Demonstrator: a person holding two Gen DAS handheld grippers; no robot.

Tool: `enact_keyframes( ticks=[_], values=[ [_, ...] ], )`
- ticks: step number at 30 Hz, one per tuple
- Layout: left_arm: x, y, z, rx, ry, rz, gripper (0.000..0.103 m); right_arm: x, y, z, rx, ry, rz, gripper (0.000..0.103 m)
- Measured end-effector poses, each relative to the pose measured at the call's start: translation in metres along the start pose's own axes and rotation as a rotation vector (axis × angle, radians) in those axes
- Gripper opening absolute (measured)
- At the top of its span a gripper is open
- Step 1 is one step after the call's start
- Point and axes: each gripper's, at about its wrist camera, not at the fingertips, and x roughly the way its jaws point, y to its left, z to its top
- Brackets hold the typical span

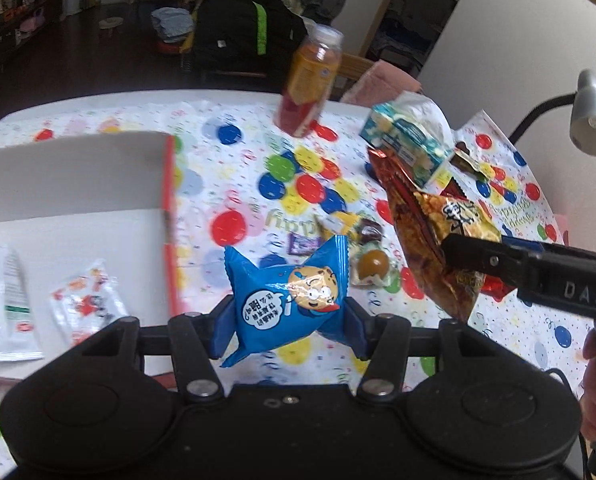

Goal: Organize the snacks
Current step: 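Carry the blue packet and chip bag with both tools over the red box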

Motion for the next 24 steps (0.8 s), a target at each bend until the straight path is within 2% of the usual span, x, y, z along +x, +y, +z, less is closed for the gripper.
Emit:
enact_keyframes(
  ticks=[5,12,24],
  values=[
    [-0.023,0.021,0.003,-0.006,-0.032,0.048,0.054,-0.001,0.037,0.0,-0.046,0.003,0.041,0.057],
    [-0.046,0.059,0.008,-0.038,-0.064,0.079,0.054,0.003,0.086,0.002,-0.099,0.004,0.078,0.057],
    [-0.075,0.126,0.012,-0.089,-0.087,0.143,0.054,0.03,0.155,0.006,-0.163,0.027,0.119,0.057]
  ],
)
